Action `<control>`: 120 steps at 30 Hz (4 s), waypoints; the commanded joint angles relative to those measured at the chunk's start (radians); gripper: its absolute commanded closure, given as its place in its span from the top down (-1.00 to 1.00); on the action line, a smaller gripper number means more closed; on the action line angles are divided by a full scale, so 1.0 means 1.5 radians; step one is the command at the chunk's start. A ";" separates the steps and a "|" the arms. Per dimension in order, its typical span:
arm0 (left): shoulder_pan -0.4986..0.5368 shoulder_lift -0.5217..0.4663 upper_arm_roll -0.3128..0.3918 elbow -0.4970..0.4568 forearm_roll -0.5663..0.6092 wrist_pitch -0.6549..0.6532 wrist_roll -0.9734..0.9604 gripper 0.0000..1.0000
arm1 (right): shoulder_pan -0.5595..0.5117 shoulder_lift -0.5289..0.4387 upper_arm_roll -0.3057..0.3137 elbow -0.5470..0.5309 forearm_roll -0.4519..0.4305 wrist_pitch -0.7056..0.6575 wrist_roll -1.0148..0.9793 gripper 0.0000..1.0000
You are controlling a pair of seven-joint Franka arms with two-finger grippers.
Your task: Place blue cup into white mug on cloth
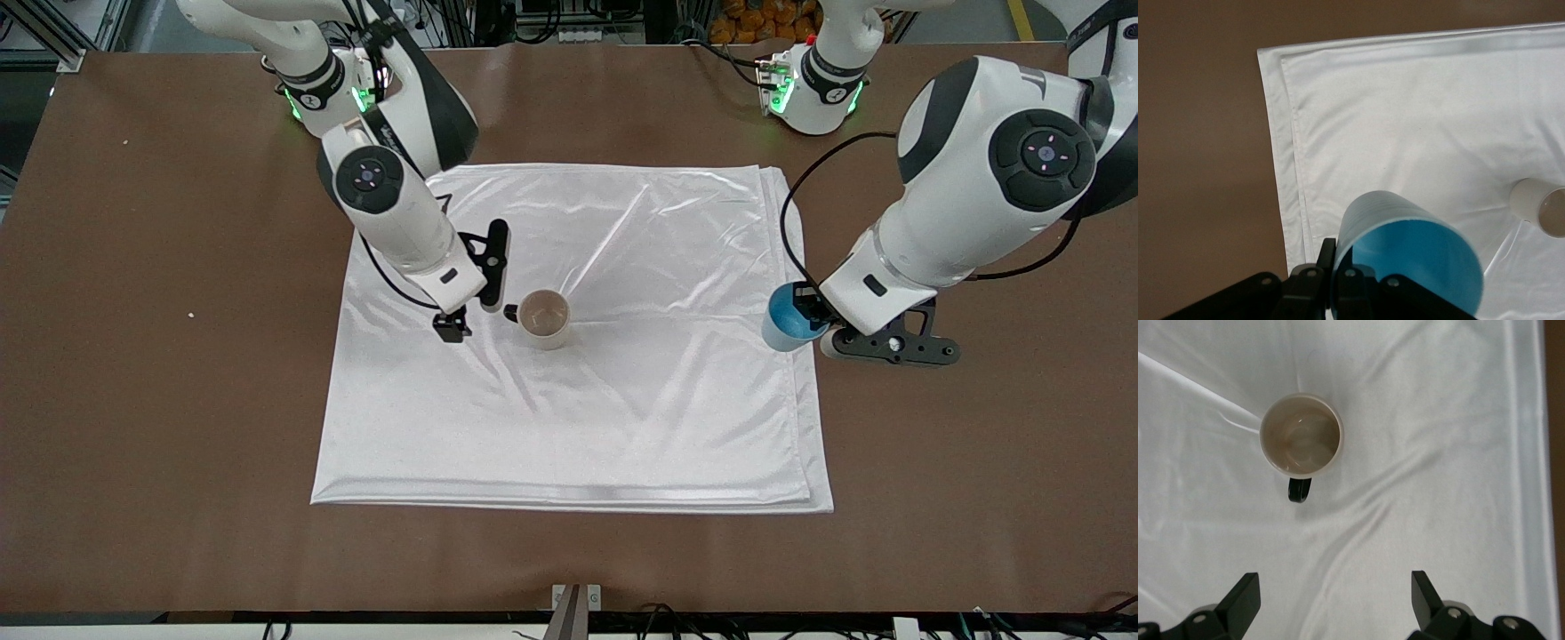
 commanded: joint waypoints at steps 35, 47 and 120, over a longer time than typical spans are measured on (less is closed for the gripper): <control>-0.199 0.096 -0.082 0.005 -0.013 0.157 -0.382 -1.00 | -0.110 -0.272 -0.129 -0.007 -0.123 -0.275 0.148 1.00; -0.247 0.161 -0.082 0.001 -0.005 0.213 -0.386 -1.00 | -0.361 -0.260 0.051 0.024 -0.123 -0.274 0.195 1.00; -0.201 0.110 -0.032 0.004 0.087 0.302 -0.378 1.00 | -0.511 -0.214 0.174 0.107 -0.104 -0.368 0.691 1.00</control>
